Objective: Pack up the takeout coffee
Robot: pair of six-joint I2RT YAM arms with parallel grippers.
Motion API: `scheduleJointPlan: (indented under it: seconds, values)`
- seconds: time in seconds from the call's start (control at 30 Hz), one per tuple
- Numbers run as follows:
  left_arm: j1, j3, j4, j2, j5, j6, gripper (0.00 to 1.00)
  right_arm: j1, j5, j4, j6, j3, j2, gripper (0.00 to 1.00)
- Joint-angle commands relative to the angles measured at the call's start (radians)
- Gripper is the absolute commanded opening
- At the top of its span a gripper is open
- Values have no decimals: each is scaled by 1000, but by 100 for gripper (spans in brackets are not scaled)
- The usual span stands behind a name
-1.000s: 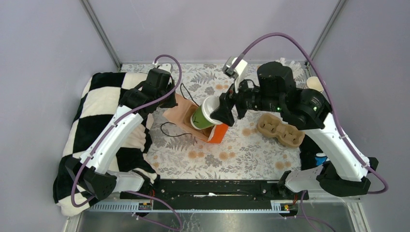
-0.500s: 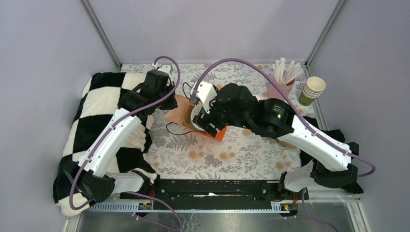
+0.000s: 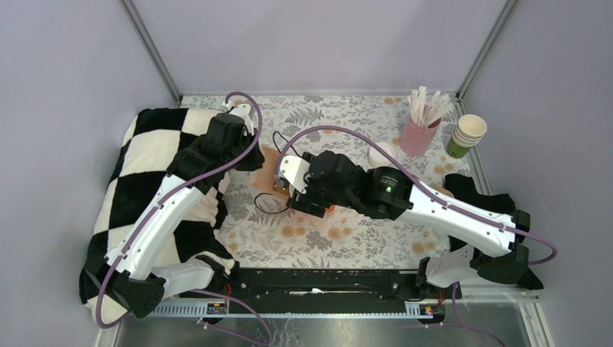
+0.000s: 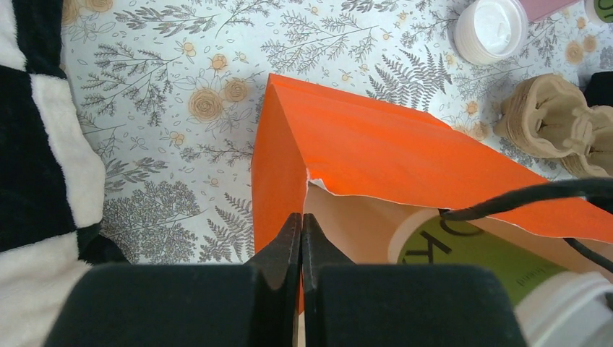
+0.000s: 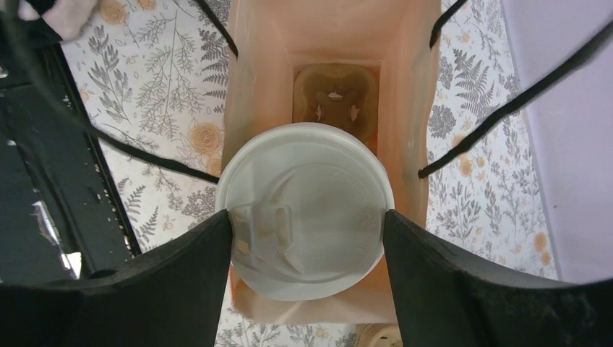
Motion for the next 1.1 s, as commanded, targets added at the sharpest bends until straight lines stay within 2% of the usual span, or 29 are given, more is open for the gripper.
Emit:
scheduleJointPlan:
  seconds: [0.0, 0.27, 0.43, 0.67, 0.83, 1.07]
  values:
    - [-3, -16, 78, -50, 19, 34, 0, 9, 10, 146, -82, -25, -33, 71]
    - [-3, -120, 110, -134, 79, 9, 0, 9, 36, 122, -58, -2, 30, 71]
    - [-3, -211, 158, -205, 123, -6, 0, 9, 17, 153, -98, -62, 24, 70]
    - [-4, -301, 228, -281, 70, 19, 0, 9, 27, 203, -217, -123, 23, 69]
    - [-3, -325, 258, -324, 30, 40, 0, 9, -4, 186, -210, -112, 28, 70]
    - [-5, -302, 288, -308, -27, 24, 0, 9, -7, 151, -220, -90, 77, 70]
